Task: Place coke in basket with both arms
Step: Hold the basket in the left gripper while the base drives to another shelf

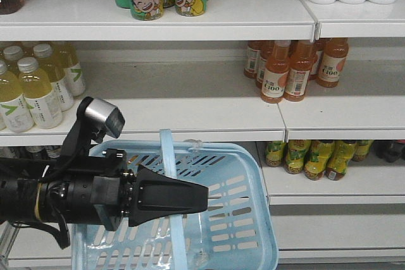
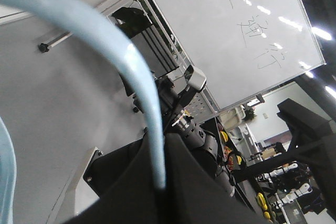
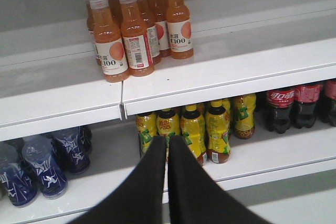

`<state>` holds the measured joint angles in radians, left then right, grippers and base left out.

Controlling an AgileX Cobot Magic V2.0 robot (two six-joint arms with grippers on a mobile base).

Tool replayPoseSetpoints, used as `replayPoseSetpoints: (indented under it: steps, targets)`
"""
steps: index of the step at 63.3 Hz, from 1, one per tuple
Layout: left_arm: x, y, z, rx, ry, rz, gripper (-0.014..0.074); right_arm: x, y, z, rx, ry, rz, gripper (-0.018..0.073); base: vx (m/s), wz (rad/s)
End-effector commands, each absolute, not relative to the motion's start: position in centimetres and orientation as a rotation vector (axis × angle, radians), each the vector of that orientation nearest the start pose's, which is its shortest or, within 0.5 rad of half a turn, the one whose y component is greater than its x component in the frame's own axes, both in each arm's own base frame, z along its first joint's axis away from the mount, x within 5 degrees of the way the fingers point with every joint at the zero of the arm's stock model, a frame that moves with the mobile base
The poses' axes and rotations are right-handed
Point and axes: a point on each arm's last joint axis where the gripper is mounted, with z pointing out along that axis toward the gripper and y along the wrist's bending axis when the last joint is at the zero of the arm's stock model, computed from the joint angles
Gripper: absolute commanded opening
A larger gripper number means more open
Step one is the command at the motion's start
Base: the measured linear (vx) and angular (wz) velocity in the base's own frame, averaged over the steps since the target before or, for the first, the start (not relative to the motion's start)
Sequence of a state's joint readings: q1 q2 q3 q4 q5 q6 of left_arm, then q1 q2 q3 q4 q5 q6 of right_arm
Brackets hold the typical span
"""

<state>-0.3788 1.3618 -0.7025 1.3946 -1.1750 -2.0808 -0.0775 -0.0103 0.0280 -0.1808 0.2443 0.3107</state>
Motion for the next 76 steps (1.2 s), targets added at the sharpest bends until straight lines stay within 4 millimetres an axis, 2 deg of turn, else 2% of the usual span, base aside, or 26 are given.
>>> replayPoseSetpoints:
  steps: [1, 31, 76]
  targets:
    - [17.64, -16.40, 31.24, 0.554, 1.815, -2.102, -0.0007, 5.50, -0.77, 18.59, 0.199, 1.655, 0.003, -0.0002, -0.03, -0.12]
    - [17.64, -16.40, 31.24, 0.554, 1.815, -2.102, -0.0007, 5.50, -0.77, 18.59, 0.199, 1.655, 0.003, -0.0002, -0.03, -0.30]
    - [17.64, -16.40, 31.24, 0.554, 1.815, -2.102, -0.0007, 5.50, -0.77, 18.59, 0.199, 1.655, 0.003, -0.0002, -0.03, -0.60]
